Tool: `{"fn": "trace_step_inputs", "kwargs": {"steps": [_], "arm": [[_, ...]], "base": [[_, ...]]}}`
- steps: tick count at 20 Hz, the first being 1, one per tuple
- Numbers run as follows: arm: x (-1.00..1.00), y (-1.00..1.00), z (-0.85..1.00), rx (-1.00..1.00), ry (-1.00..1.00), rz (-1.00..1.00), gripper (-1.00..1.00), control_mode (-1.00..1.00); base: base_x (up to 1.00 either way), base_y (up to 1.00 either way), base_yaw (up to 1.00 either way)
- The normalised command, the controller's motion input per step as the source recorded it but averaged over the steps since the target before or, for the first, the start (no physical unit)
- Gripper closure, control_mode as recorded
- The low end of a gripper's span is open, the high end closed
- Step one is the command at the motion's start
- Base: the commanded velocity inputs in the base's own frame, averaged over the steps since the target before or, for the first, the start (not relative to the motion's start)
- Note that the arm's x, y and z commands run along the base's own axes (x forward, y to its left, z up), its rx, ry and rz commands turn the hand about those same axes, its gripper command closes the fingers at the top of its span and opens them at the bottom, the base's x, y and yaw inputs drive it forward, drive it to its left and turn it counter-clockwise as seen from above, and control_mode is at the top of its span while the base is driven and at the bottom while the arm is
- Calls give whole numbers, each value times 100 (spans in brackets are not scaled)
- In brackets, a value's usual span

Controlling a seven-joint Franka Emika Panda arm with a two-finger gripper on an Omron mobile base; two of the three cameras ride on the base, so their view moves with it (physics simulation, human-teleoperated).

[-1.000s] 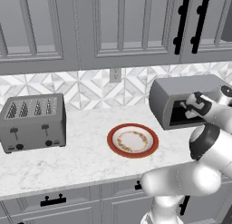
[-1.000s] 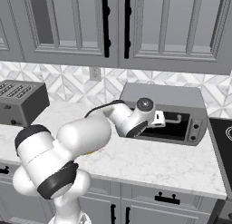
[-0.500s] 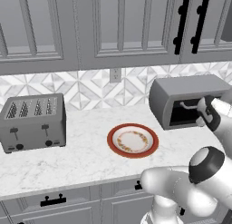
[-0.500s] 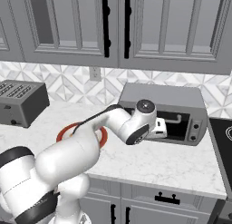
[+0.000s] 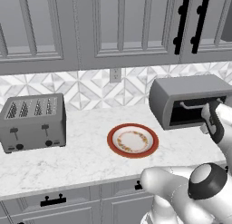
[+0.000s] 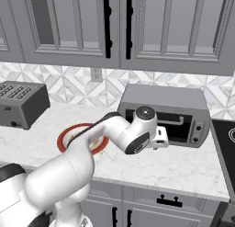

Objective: Pick up the kebab skewer and baguette bread, and place them inside the toaster oven. Close the toaster oven door and start by setting the timer.

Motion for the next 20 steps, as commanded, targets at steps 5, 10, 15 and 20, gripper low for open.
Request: {"fn": "trace_step_inputs", "kwargs": {"steps": [5,10,15,20], "arm": [[-16,2,-22,0,0,0,-100,-100],[0,3,4,0,2,-3,-100,-100],[0,0,9,1,0,-2,-100,-100],[0,-4,3,0,-4,-9,-100,-100]], "base": [[0,0,0],[0,0,0],[0,0,0],[0,0,0]]}}
